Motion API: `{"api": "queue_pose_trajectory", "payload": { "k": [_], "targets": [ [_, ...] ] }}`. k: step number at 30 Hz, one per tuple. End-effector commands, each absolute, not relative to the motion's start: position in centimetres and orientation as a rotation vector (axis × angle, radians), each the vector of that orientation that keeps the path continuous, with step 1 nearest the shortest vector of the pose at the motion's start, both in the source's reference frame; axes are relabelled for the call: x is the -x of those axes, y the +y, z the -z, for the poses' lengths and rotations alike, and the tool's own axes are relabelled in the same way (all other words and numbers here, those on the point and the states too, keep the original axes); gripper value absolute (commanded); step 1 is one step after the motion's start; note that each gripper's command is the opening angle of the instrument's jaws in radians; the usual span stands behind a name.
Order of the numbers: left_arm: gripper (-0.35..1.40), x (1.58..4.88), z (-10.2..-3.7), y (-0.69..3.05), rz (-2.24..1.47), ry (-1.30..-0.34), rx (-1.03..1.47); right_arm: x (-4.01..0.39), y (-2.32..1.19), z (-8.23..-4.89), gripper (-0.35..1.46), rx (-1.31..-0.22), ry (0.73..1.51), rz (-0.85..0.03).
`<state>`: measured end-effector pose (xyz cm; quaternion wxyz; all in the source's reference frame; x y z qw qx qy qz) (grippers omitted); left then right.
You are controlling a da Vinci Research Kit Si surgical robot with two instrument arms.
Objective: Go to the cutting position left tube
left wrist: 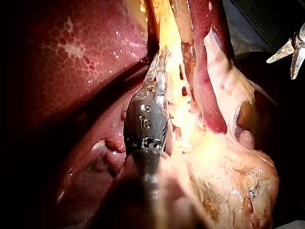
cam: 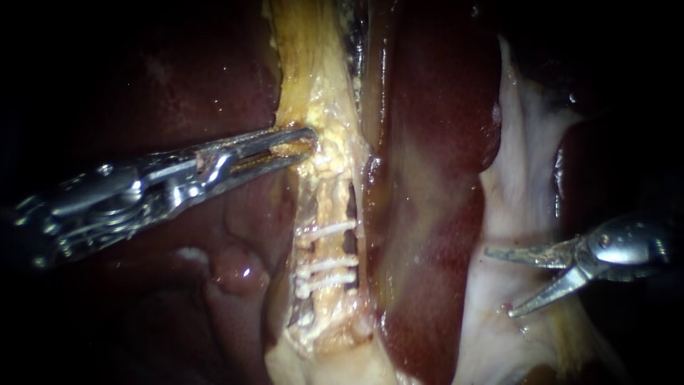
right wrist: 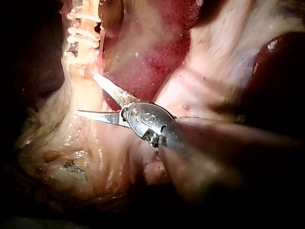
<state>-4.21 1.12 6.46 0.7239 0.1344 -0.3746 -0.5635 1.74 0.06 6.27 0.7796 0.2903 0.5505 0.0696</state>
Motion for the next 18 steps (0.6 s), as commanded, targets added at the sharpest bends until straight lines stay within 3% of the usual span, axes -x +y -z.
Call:
{"api": "queue_pose_trajectory", "payload": {
  "k": [1,14,18],
  "targets": [
    [-0.35,4.21,-6.46,1.12,1.244,-0.827,-0.296,-1.74,0.06,-6.27,1.43,-0.628,1.190,-0.150],
    [-0.35,4.13,-6.36,1.12,1.242,-0.827,-0.302,-1.81,0.03,-6.29,1.43,-0.643,1.193,-0.139],
    [-0.35,4.01,-6.21,1.18,1.241,-0.821,-0.314,-1.97,0.03,-6.33,1.43,-0.715,1.178,-0.189]
  ]
}}
